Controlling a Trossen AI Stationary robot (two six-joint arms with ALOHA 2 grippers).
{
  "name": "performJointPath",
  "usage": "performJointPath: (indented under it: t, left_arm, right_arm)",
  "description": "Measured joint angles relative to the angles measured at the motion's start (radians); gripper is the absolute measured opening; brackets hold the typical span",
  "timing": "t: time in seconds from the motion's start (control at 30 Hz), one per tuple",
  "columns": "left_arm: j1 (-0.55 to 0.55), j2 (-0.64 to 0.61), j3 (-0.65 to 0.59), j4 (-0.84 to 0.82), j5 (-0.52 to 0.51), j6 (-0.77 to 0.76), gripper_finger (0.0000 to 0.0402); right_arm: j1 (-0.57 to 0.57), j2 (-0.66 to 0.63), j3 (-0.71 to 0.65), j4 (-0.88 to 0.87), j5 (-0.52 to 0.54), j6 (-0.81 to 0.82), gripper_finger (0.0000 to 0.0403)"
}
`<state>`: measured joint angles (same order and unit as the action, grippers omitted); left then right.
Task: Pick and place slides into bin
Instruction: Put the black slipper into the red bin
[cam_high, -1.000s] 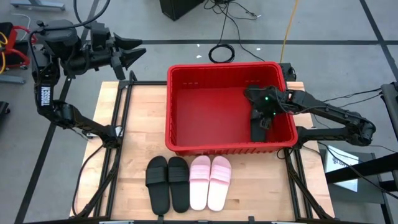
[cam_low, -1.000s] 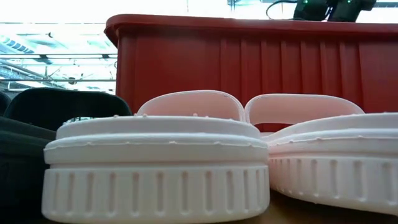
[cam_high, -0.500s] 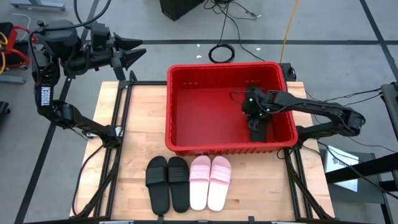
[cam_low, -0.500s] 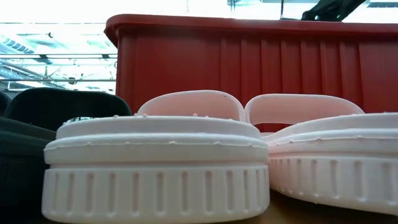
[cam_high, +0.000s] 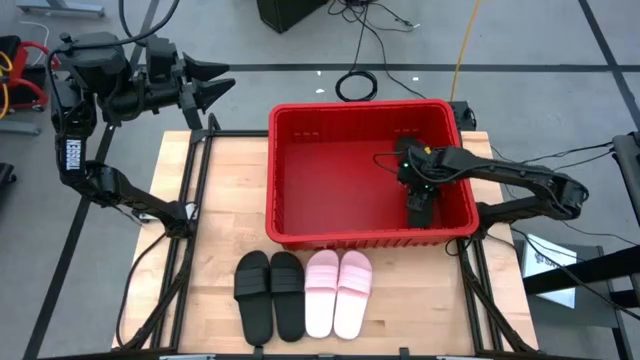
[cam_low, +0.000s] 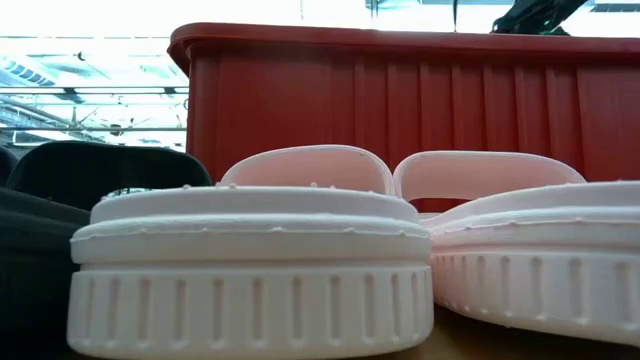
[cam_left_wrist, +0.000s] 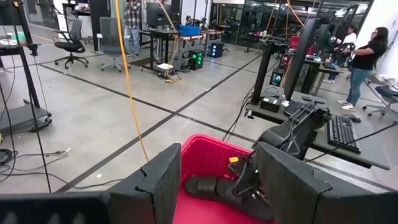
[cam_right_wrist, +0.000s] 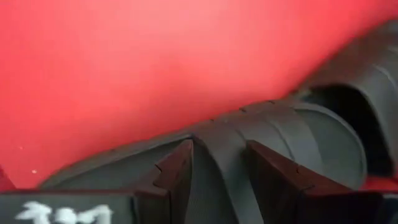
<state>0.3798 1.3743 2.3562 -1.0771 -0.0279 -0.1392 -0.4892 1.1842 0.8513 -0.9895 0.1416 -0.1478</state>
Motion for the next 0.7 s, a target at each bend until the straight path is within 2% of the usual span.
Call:
performJointPath:
  t: [0.37,0.7]
  left_arm:
    - [0.0,0.0,0.0,0.0,0.0,0.003,0.0205]
    - [0.0,0.0,0.0,-0.001,0.0,-0.005,0.0205]
  right_arm:
    - [0.0,-0.159,-0.003,-0.155,0.023,0.018,0.0141]
    - [0.0,-0.174,-0.003,-0.103,-0.008,0.059,0.0141]
